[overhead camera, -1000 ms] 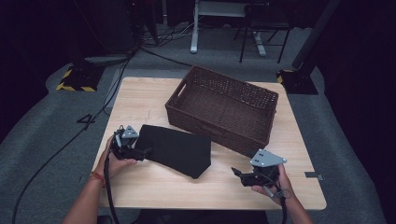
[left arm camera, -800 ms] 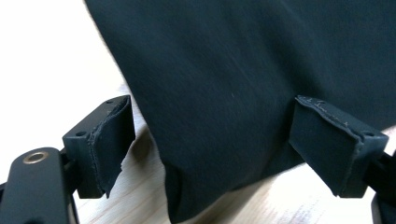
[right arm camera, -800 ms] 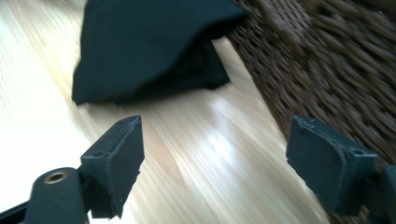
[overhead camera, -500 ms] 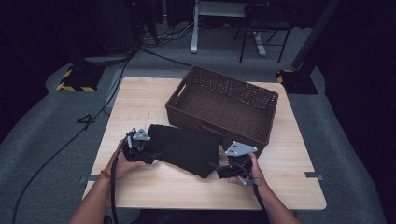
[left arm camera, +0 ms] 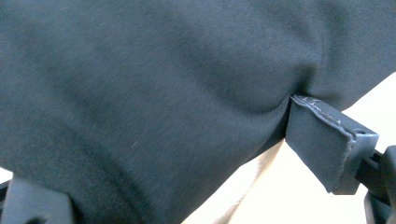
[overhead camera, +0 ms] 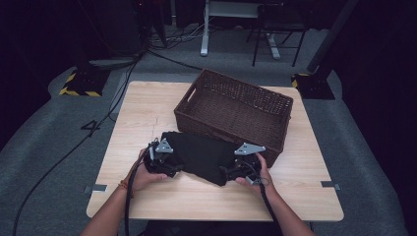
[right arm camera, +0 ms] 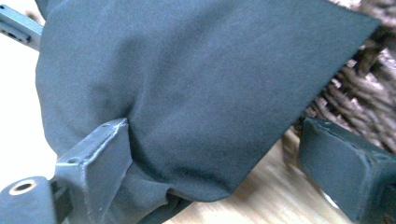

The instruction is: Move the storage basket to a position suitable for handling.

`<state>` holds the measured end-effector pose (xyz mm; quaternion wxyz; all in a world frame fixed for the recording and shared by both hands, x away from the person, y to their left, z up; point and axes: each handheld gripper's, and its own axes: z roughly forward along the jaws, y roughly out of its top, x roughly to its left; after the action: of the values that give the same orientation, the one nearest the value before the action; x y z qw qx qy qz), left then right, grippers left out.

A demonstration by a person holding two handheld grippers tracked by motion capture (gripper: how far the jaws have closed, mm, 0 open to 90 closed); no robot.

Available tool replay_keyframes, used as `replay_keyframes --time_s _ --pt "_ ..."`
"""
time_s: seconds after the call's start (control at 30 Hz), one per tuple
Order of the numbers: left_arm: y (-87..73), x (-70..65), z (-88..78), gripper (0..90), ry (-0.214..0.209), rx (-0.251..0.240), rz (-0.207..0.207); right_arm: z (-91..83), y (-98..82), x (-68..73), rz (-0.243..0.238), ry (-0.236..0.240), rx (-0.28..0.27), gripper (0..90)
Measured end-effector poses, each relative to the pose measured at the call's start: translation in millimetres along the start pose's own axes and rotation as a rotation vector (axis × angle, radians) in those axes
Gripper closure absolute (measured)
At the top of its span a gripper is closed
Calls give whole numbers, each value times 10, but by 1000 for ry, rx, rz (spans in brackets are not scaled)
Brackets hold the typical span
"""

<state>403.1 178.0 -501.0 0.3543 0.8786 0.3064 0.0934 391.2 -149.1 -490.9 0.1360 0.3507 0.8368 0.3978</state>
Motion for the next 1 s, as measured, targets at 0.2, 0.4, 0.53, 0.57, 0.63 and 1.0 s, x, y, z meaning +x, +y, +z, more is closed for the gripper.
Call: replay_keyframes --time_s 0.2,0.4,0.53,0.57,0.63,1.0 --pt "26 -355 64 174 -58 -6 68 -201 -171 -33 -36 41 39 156" --pt "40 -696 65 191 -72 21 110 -552 -421 -197 -10 41 44 156" --pt "-32 -669 -100 164 -40 -4 43 -822 -522 -262 24 15 -3 161" --pt "-49 -630 -142 160 -23 -18 30 -842 -519 -257 25 15 -10 161" --pt "-63 -587 -173 158 9 -24 22 -861 -509 -245 22 9 -19 162" --pt "1 -302 42 35 -35 -3 -62 -547 -338 -155 92 -1 23 72"
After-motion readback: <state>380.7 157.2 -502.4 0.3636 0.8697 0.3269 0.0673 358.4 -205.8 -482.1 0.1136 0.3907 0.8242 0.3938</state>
